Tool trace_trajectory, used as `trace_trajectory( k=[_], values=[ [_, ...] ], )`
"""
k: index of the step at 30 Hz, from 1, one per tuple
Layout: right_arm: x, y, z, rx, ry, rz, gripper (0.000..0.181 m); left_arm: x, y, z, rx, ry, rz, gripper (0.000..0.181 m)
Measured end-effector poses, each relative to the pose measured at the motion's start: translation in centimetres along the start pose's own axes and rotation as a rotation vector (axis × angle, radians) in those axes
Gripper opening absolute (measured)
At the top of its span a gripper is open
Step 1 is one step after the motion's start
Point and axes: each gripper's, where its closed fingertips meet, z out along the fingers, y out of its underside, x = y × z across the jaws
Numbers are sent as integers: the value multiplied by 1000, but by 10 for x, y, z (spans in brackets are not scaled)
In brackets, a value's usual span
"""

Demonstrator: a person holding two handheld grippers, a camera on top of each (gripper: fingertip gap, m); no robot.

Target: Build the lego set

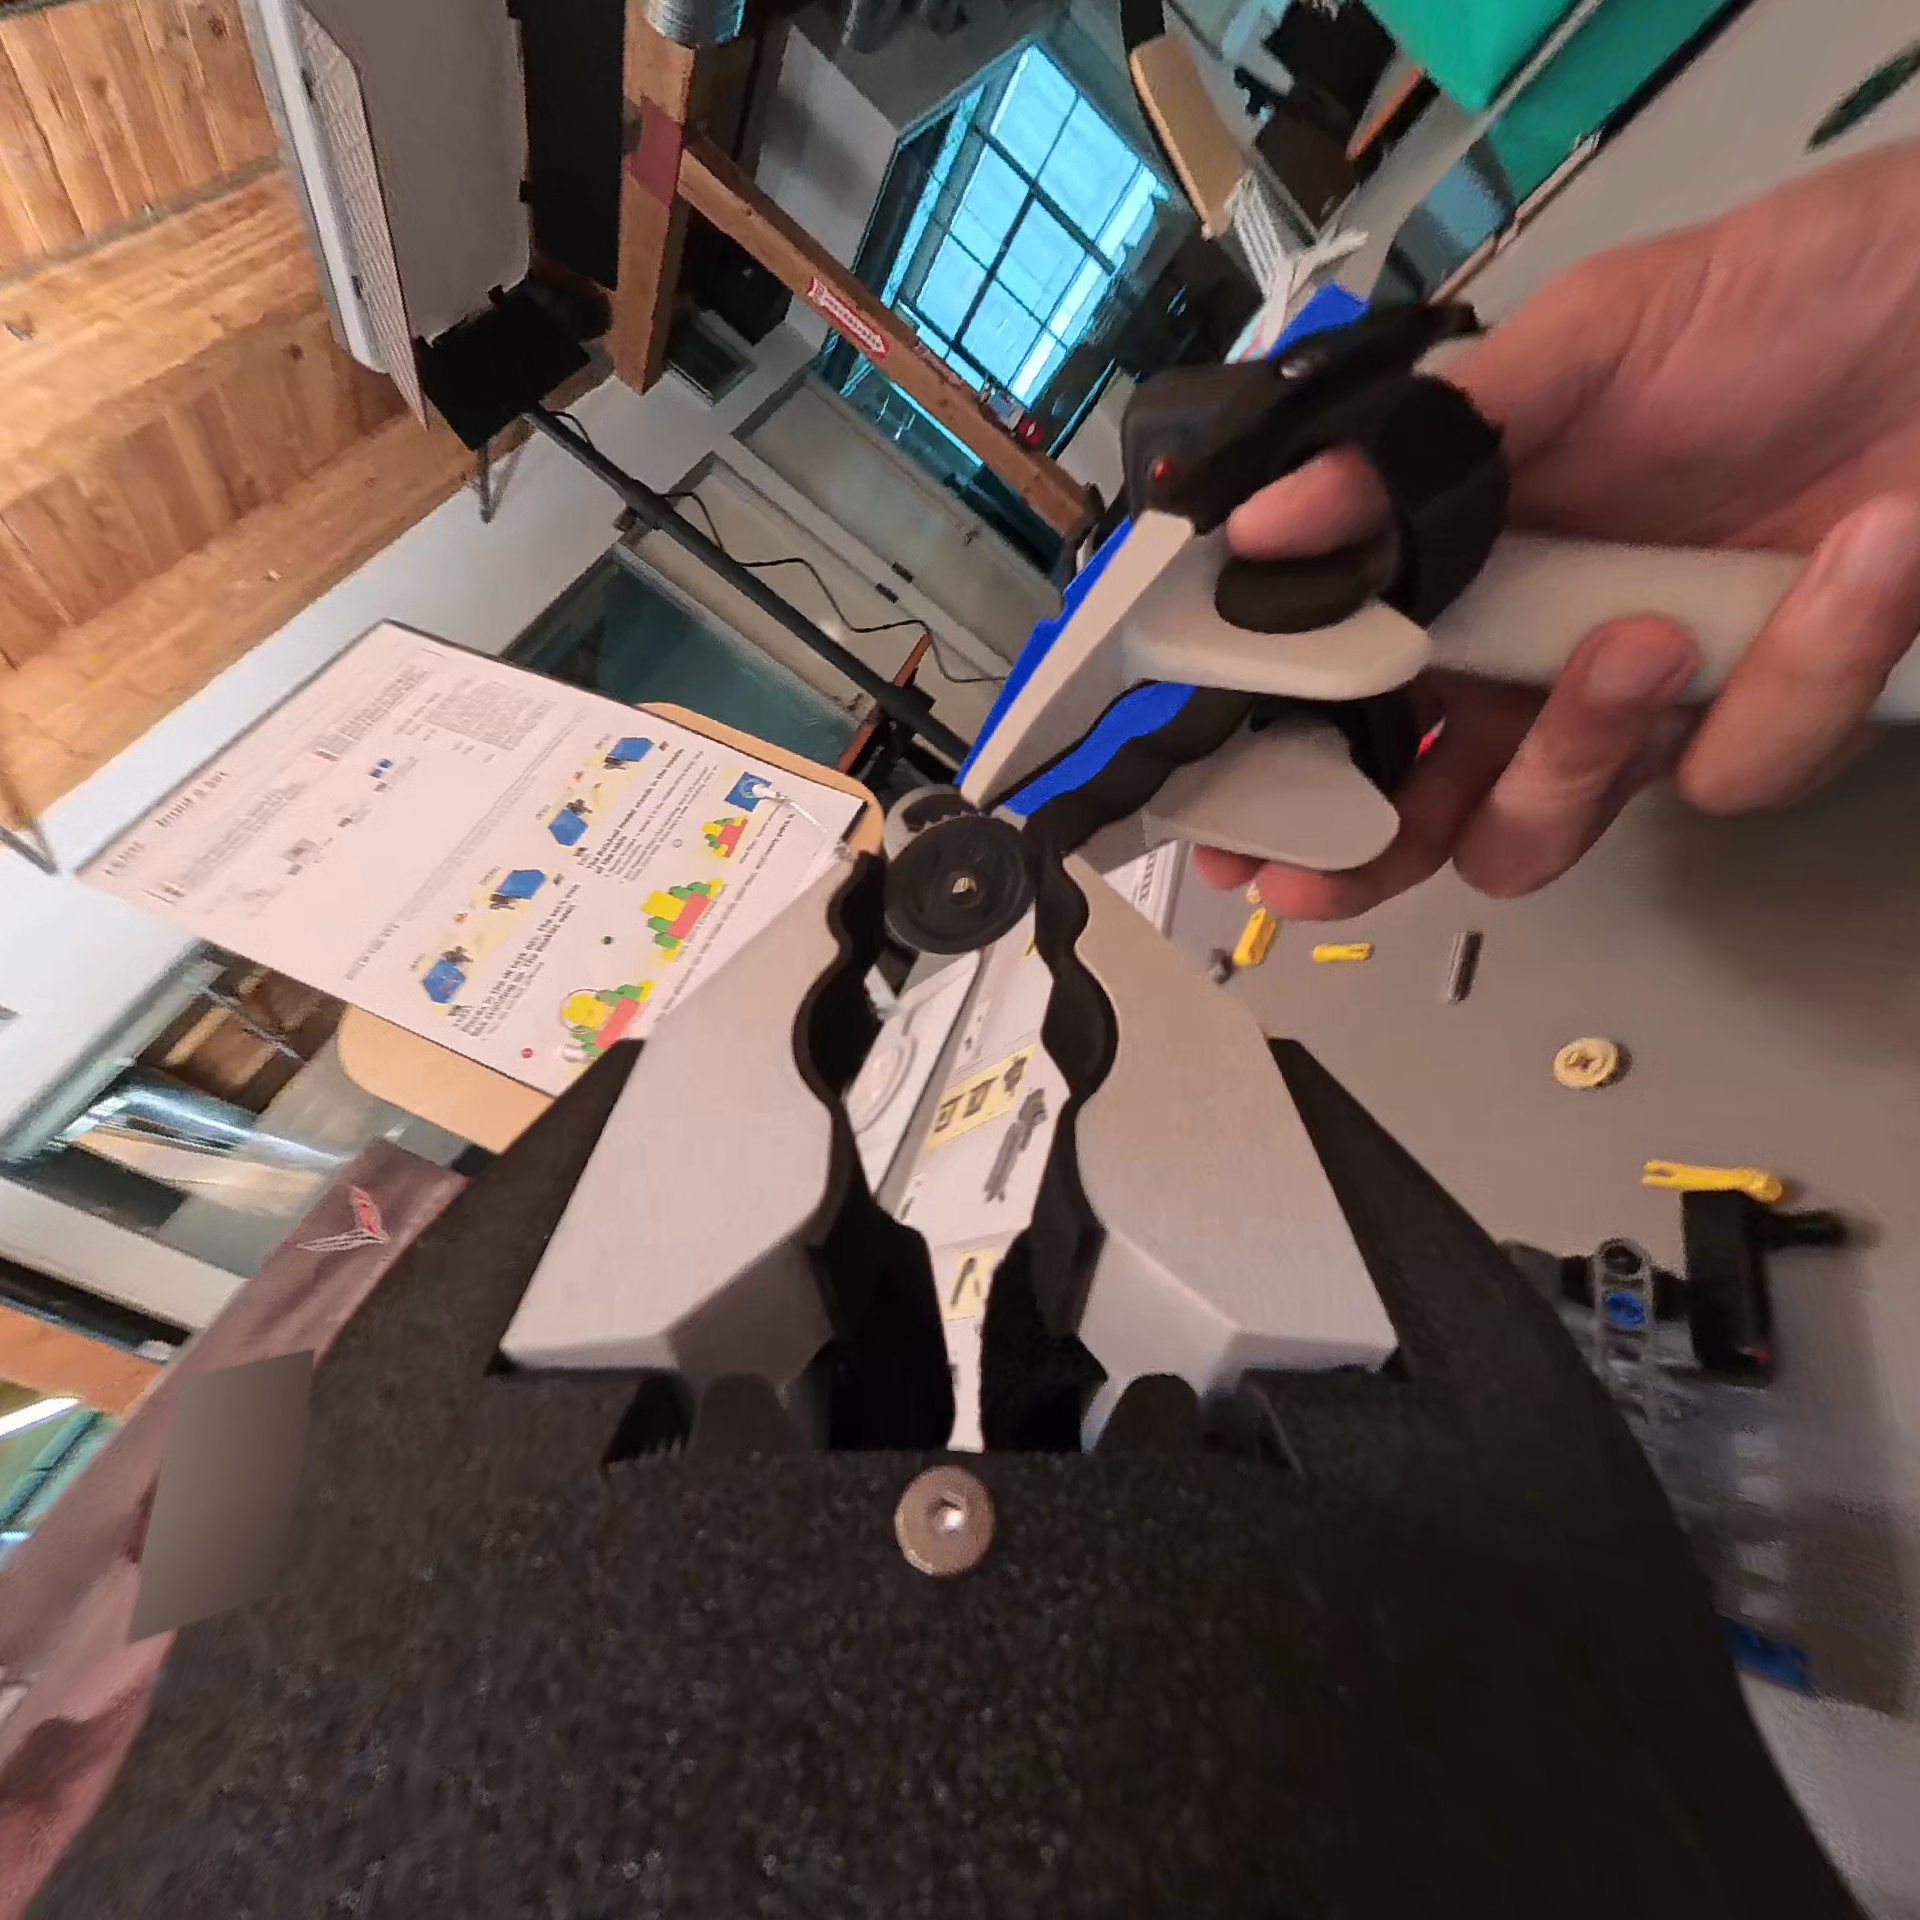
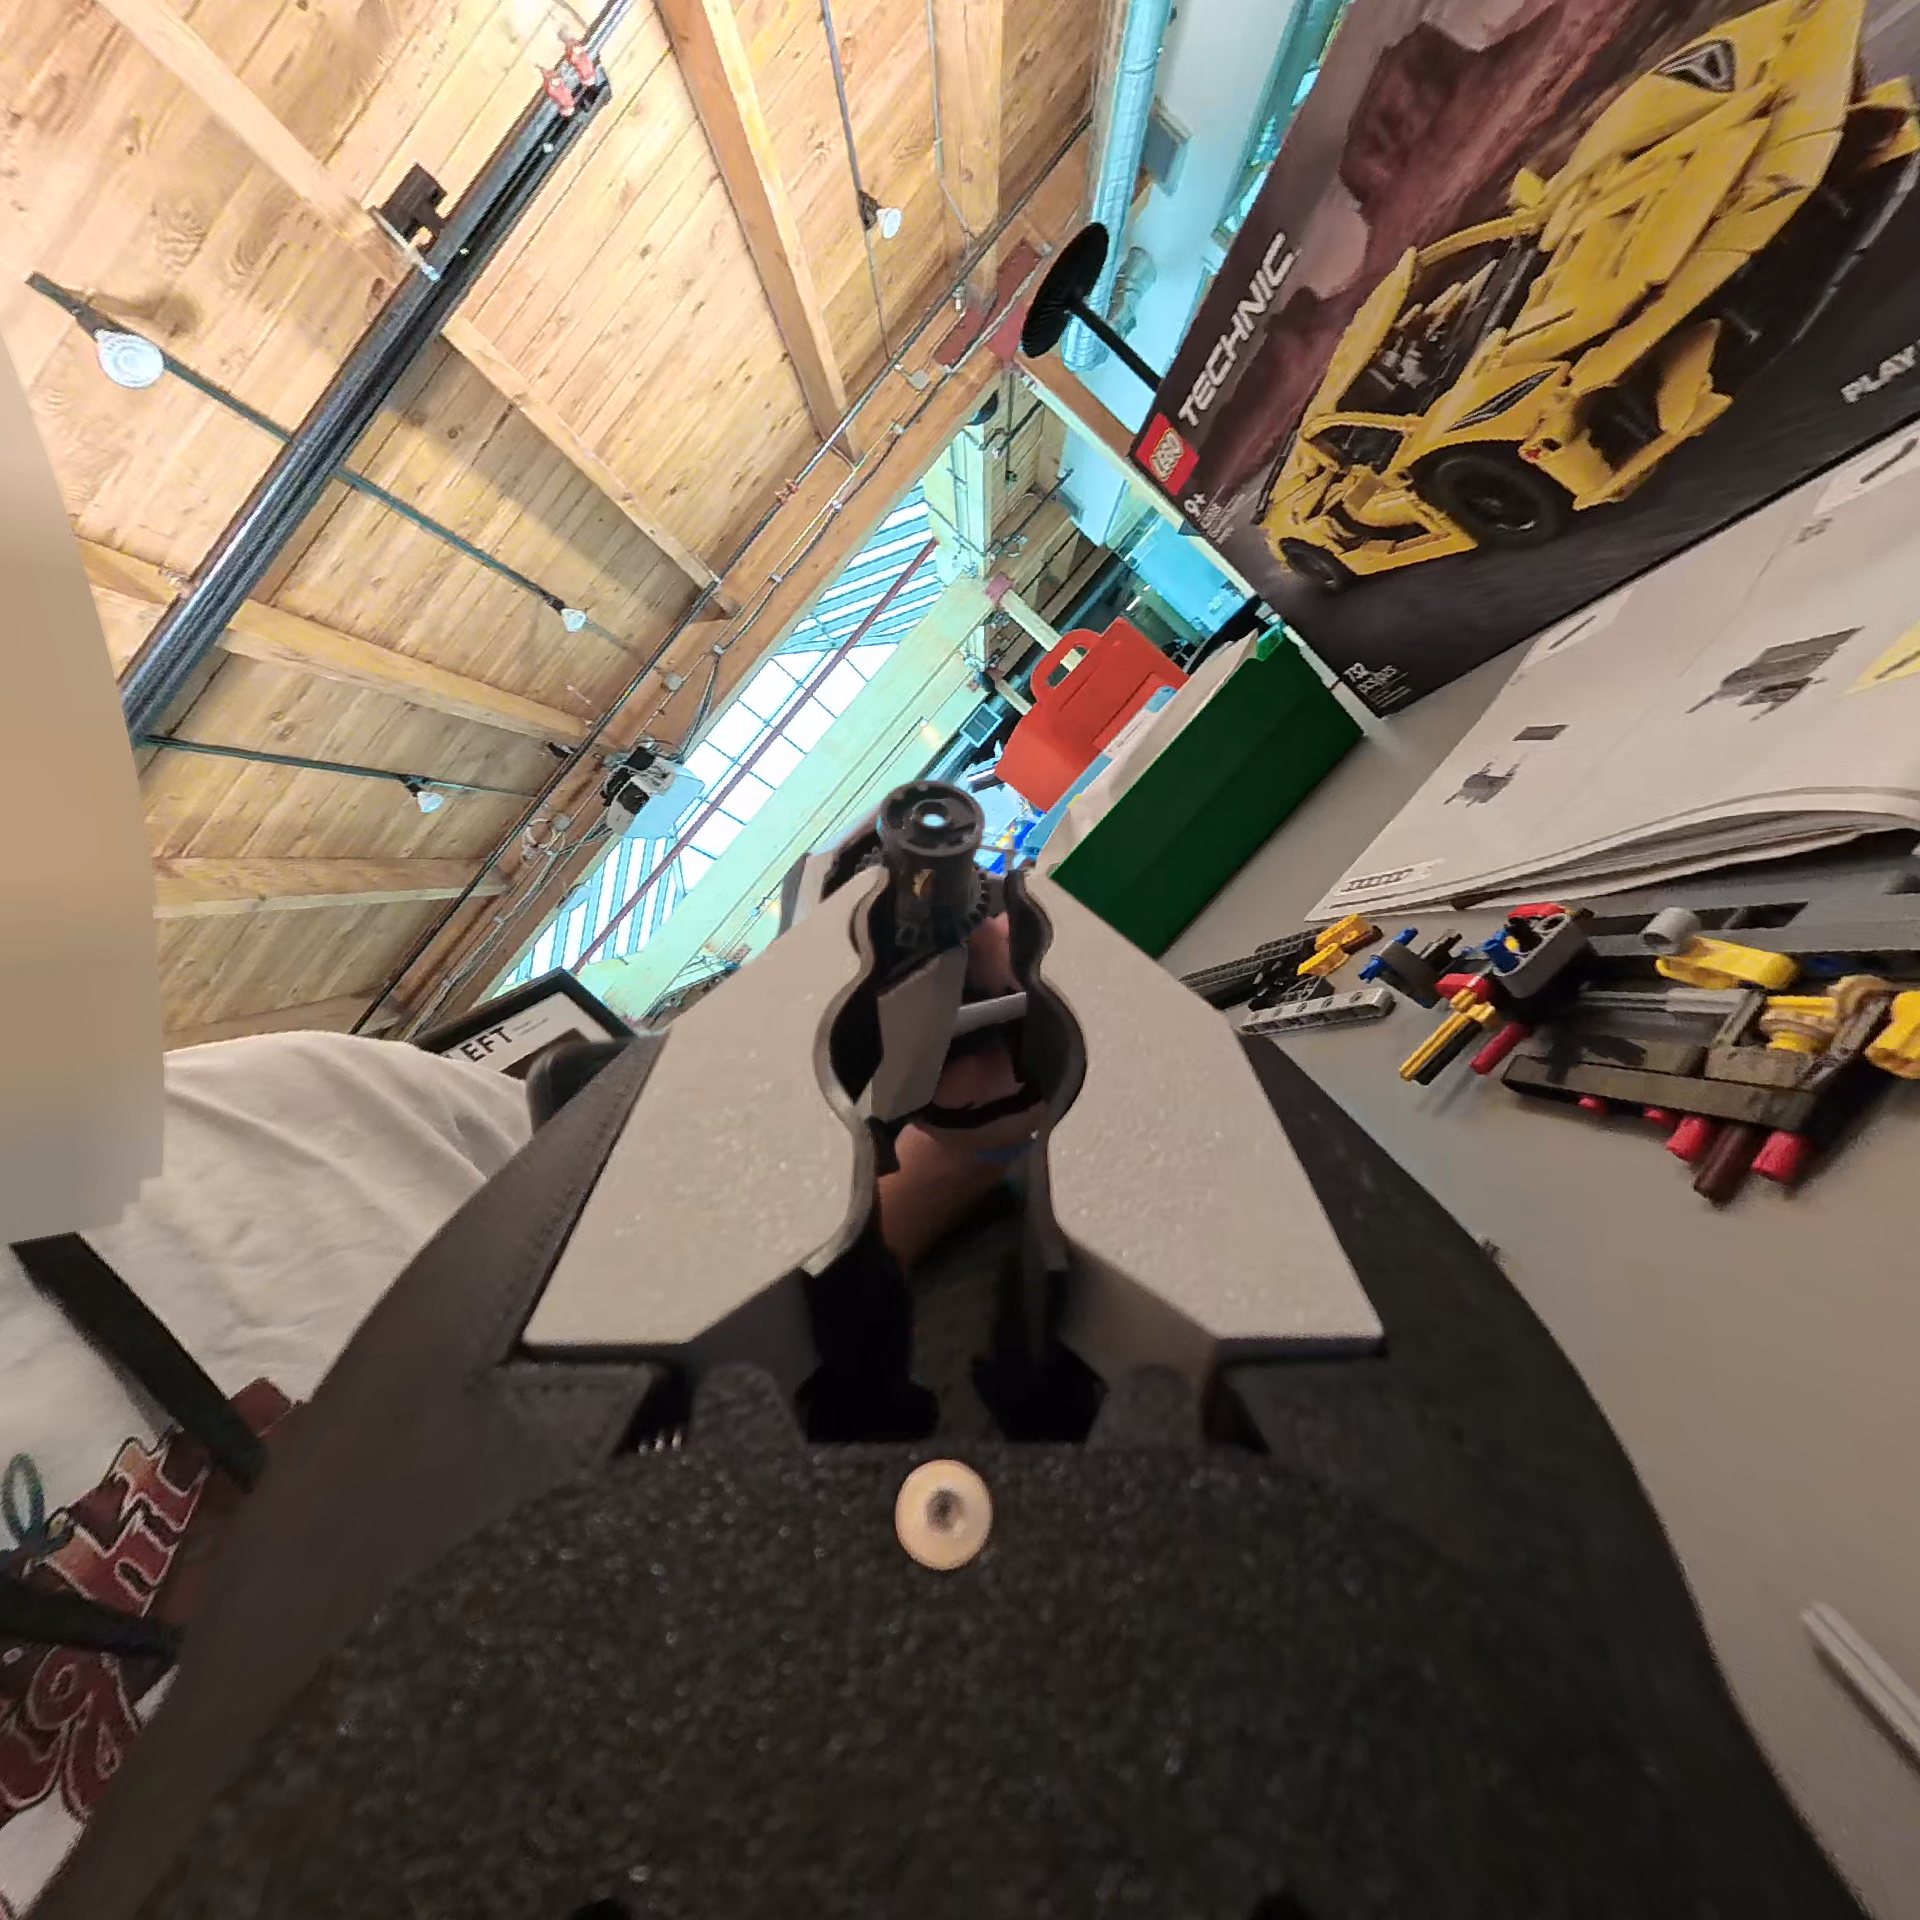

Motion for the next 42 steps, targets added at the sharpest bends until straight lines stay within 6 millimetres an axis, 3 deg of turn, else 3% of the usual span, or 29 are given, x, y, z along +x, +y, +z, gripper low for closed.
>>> trace_trajectory(
  k=[4, 19, 42],
  values=[
    [11, -2, -3, 21, 34, 77, 16, 2, 5, 2, -36, -37, 101, 27],
    [18, 0, -4, 37, 53, 141, 12, 10, 15, 9, -105, -83, 293, 28],
    [20, 0, -4, 41, 44, 184, 10, 10, 15, 10, -124, -100, 310, 28]
  ],
)
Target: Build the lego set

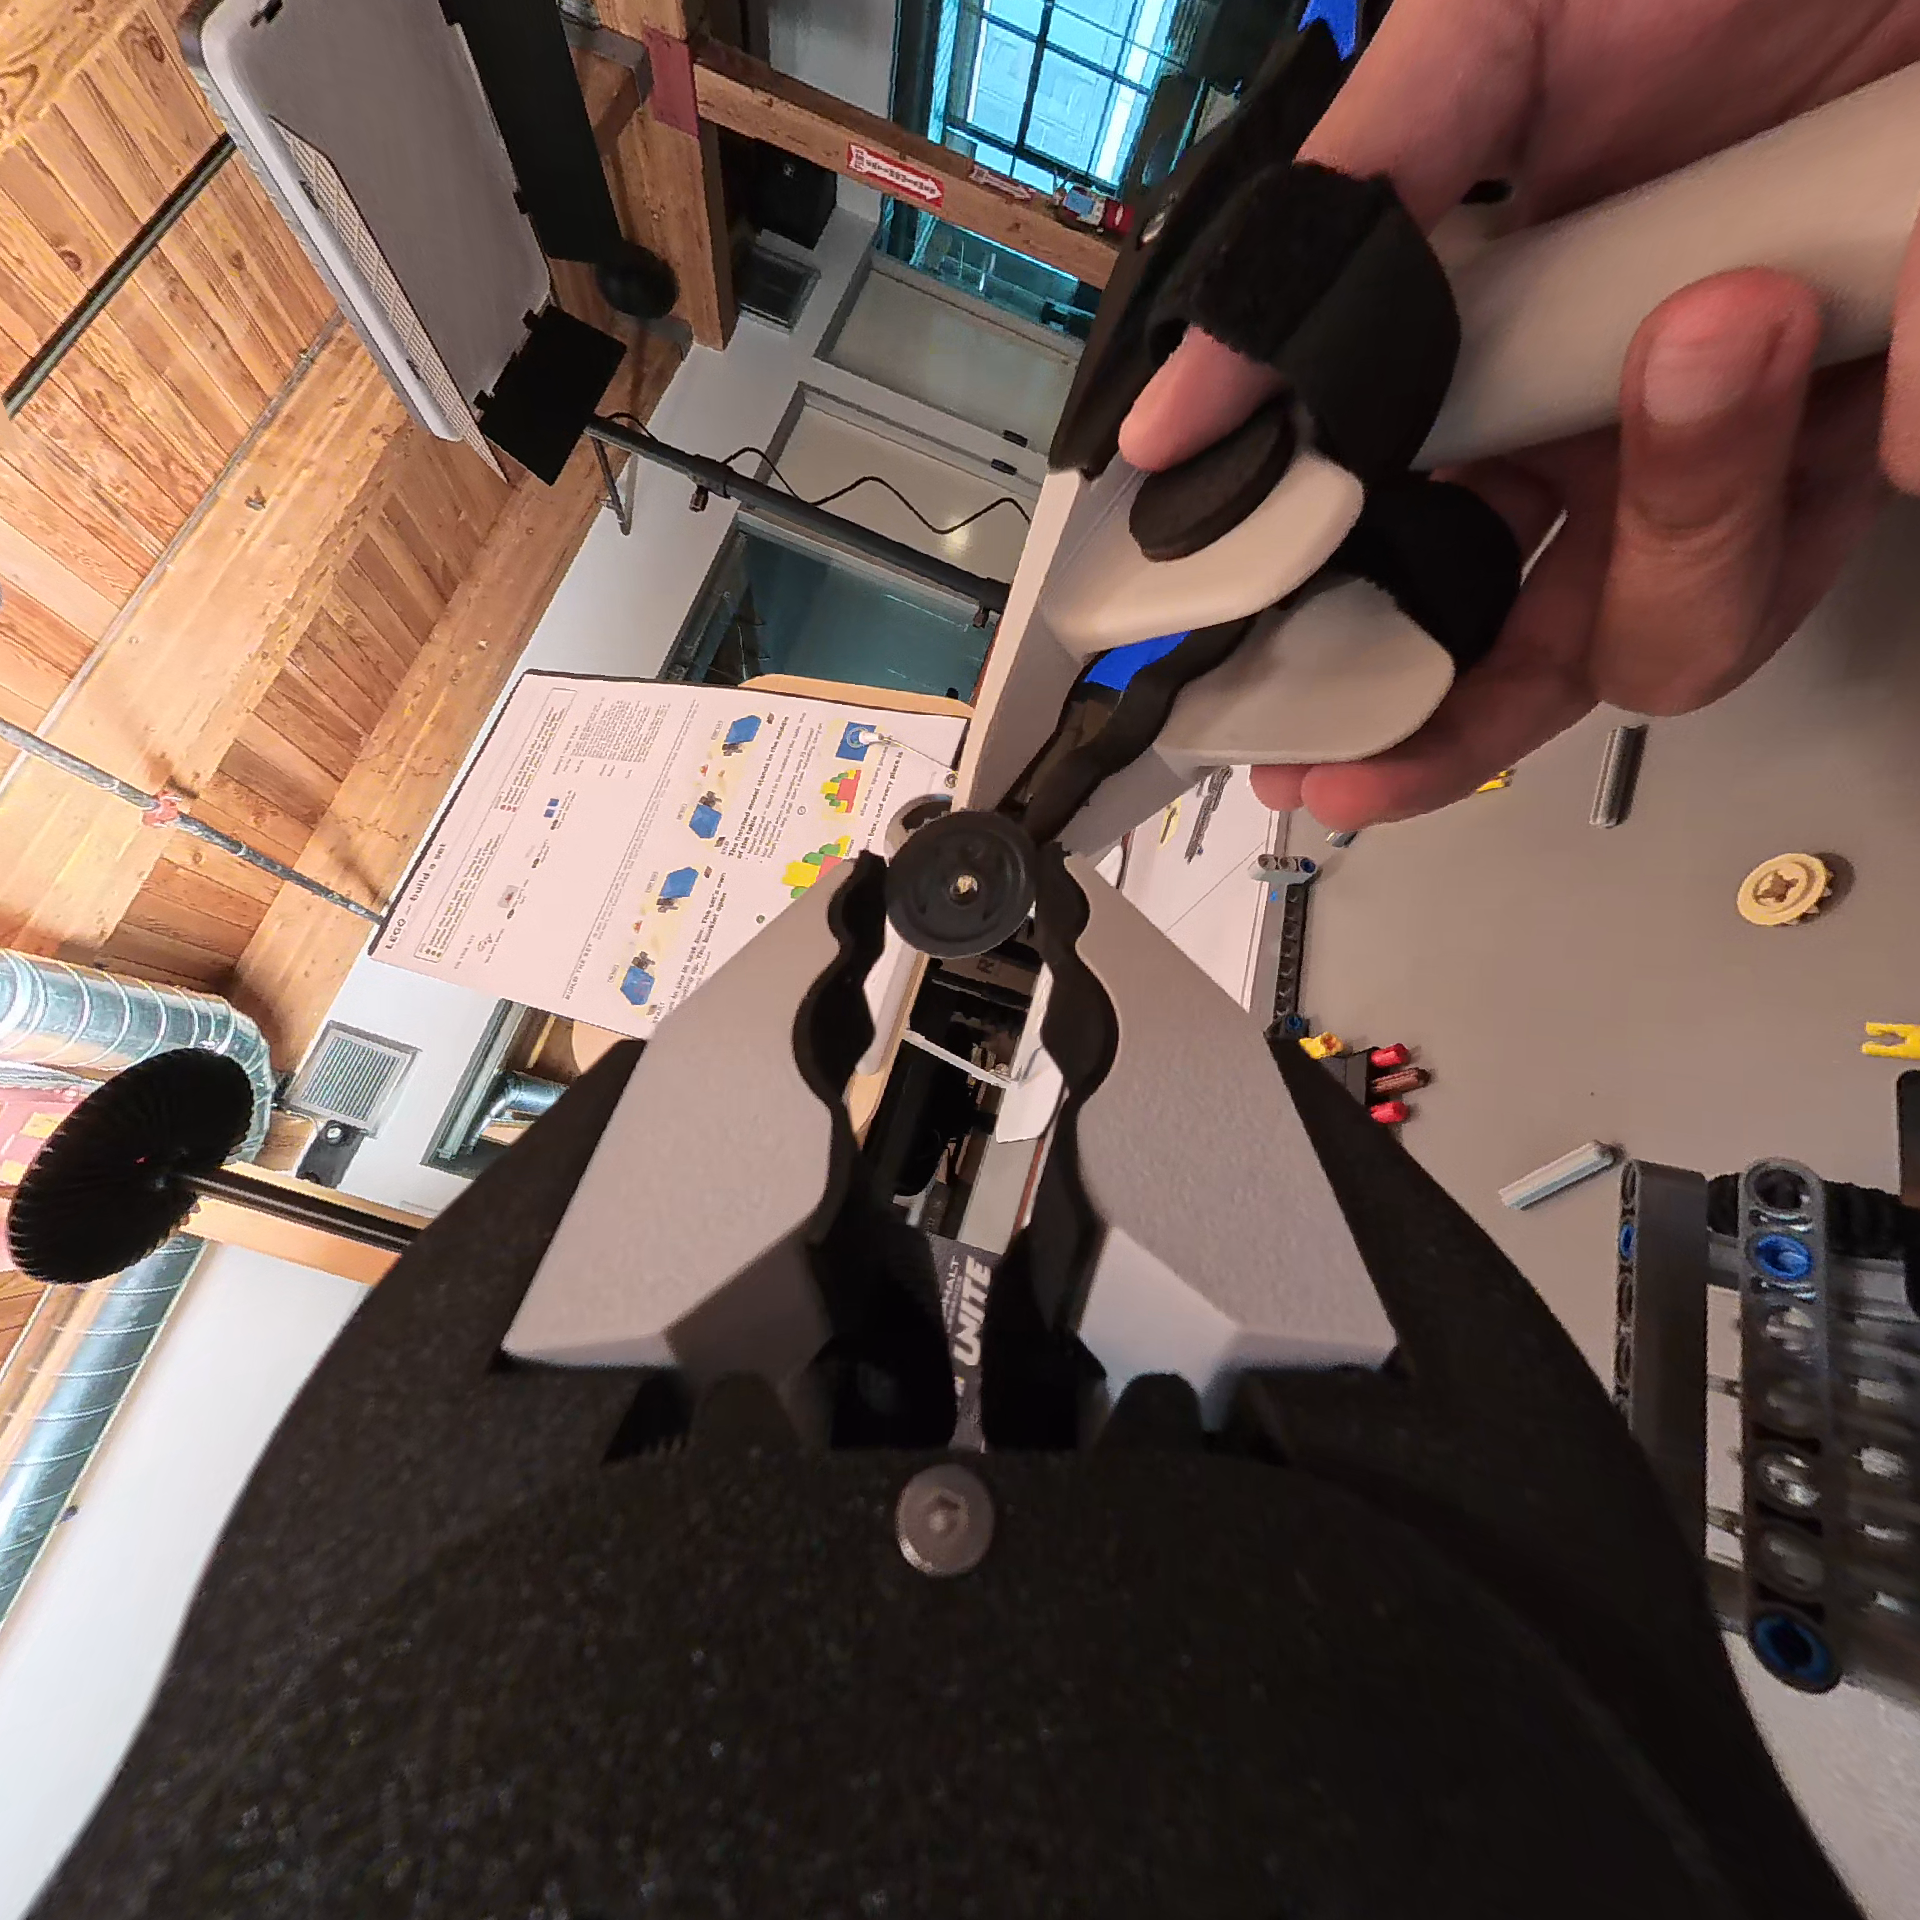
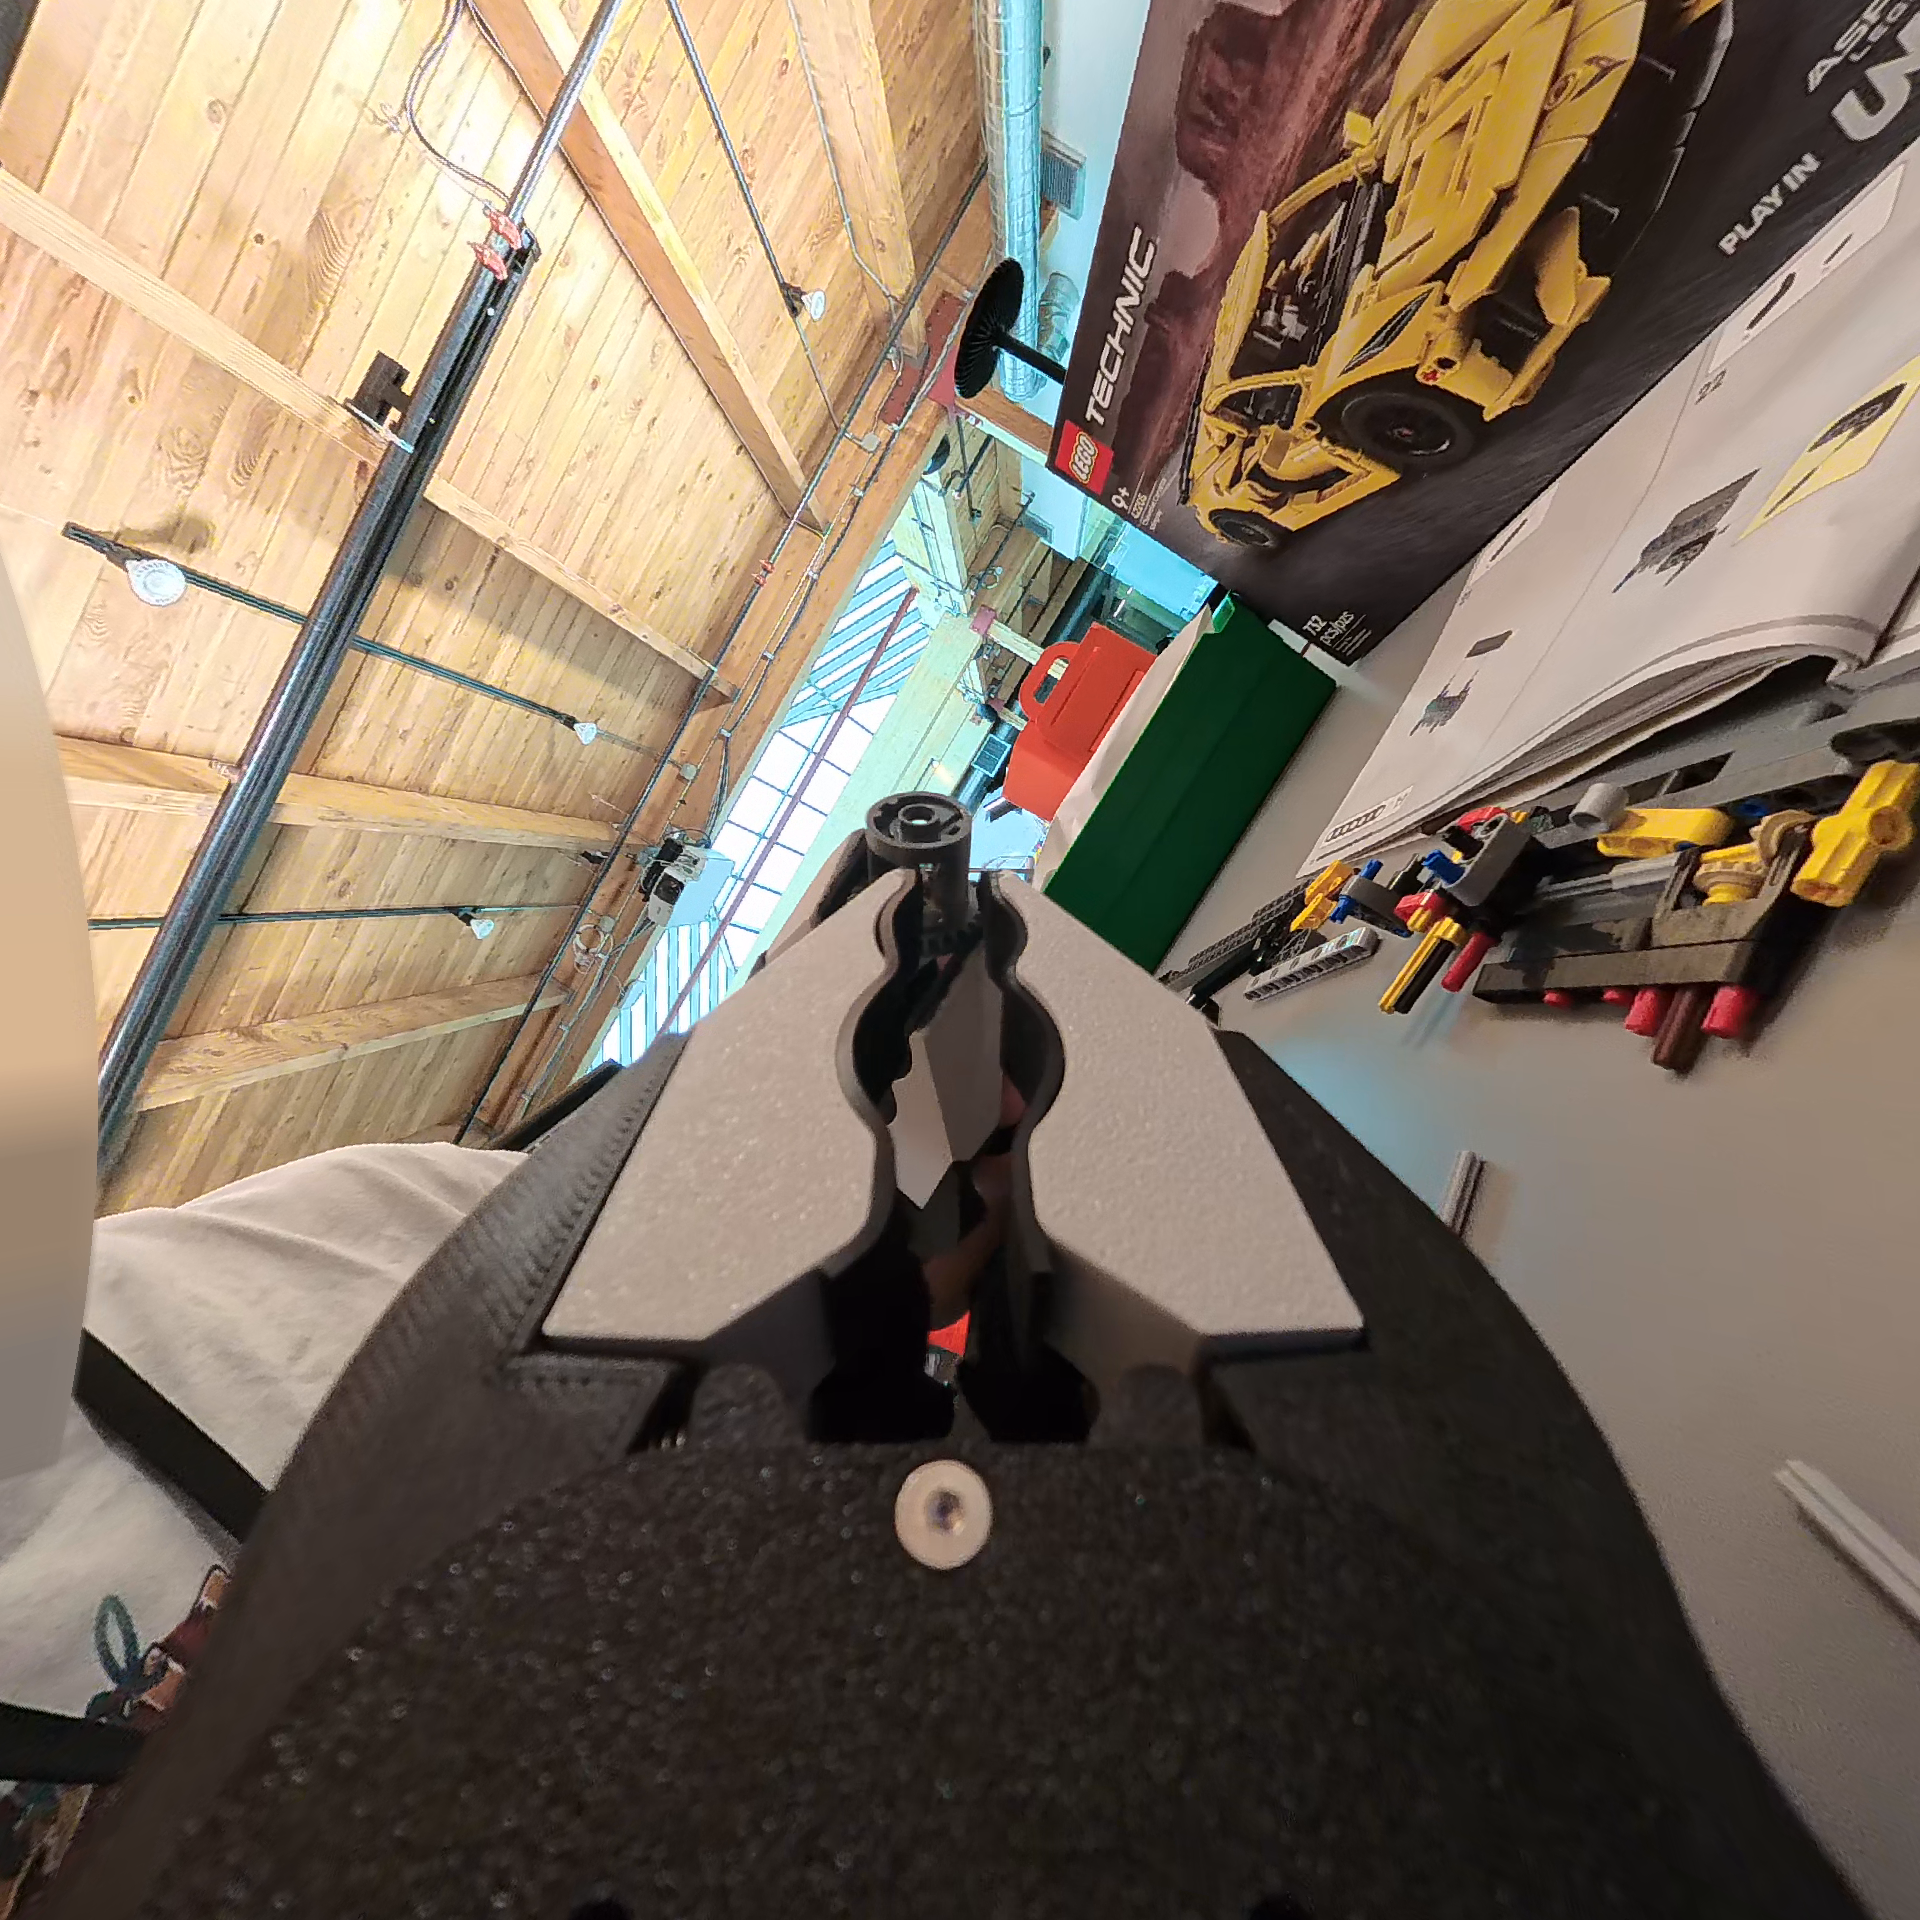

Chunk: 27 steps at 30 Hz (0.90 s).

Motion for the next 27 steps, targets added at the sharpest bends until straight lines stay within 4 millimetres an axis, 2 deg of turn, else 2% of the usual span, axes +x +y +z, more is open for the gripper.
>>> trace_trajectory(
  k=[17, 27],
  values=[
    [5, 1, -1, 11, -6, 42, 4, 5, 1, 0, 3, -1, 55, 27],
    [3, 0, -1, 10, 2, 1, 3, 5, -4, -2, 25, -1, 1, 26]
  ],
)
